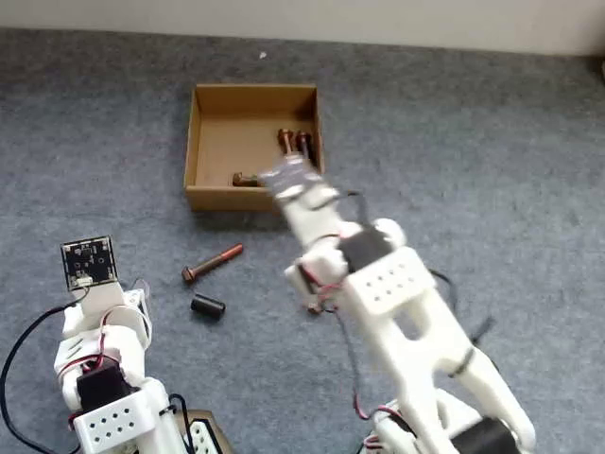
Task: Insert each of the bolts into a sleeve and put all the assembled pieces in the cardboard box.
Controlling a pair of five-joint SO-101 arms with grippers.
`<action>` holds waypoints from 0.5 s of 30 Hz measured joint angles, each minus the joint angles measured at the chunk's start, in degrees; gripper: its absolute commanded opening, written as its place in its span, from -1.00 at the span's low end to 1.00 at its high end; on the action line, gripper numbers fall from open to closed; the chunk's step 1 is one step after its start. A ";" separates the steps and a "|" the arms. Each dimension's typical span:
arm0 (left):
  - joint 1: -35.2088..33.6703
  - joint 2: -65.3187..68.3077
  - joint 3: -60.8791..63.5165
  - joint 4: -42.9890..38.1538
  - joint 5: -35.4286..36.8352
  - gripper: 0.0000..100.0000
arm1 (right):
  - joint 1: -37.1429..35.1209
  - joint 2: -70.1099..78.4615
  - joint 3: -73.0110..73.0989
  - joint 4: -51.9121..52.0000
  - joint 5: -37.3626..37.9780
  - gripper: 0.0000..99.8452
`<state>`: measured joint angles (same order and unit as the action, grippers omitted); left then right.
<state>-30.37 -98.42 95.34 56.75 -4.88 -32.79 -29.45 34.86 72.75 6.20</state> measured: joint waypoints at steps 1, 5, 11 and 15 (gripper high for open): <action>0.00 0.00 0.00 0.00 0.00 -0.56 | 1.67 -1.32 1.76 -0.79 -1.49 -0.99; 0.00 0.00 0.00 0.00 0.00 -0.56 | 9.05 -3.87 9.32 -6.68 -6.68 -0.99; 0.09 0.00 -0.62 -0.88 0.00 -0.57 | 21.45 -4.40 20.92 -23.74 -9.85 -0.99; 6.15 0.00 -5.19 -0.35 -4.22 -0.57 | 28.22 -4.75 26.02 -31.91 -12.04 -0.99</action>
<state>-24.22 -98.42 90.15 56.40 -9.10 -4.57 -34.20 60.88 40.84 -5.85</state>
